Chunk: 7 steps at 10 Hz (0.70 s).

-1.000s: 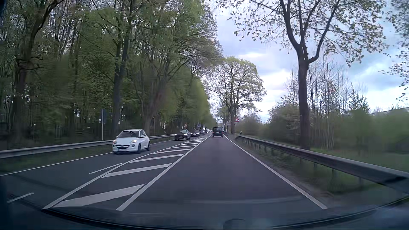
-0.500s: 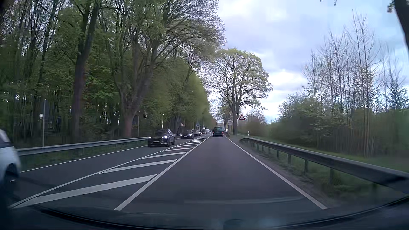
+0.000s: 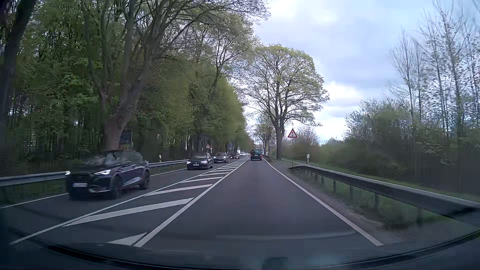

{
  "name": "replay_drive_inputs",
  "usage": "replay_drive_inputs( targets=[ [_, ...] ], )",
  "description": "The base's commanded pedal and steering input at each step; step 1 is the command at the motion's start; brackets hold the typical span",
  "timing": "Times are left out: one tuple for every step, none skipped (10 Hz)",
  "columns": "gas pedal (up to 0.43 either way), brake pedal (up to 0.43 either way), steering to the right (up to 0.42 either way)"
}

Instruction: Follow the waypoints while adhering to traffic rules and regulations

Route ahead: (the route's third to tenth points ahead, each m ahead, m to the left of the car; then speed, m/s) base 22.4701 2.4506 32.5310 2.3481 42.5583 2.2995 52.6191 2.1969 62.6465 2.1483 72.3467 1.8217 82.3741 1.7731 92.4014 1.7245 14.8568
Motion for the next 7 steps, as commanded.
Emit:
replay_drive_inputs(
  targets=[
    [0.189, 0.0, -0.001],
    [0.189, 0.006, 0.0],
    [0.189, 0.0, 0.0],
    [0.189, 0.006, 0.0],
    [0.189, 0.006, 0.0],
    [0.189, 0.0, 0.0],
    [0.189, 0.006, 0.0]
  ],
)
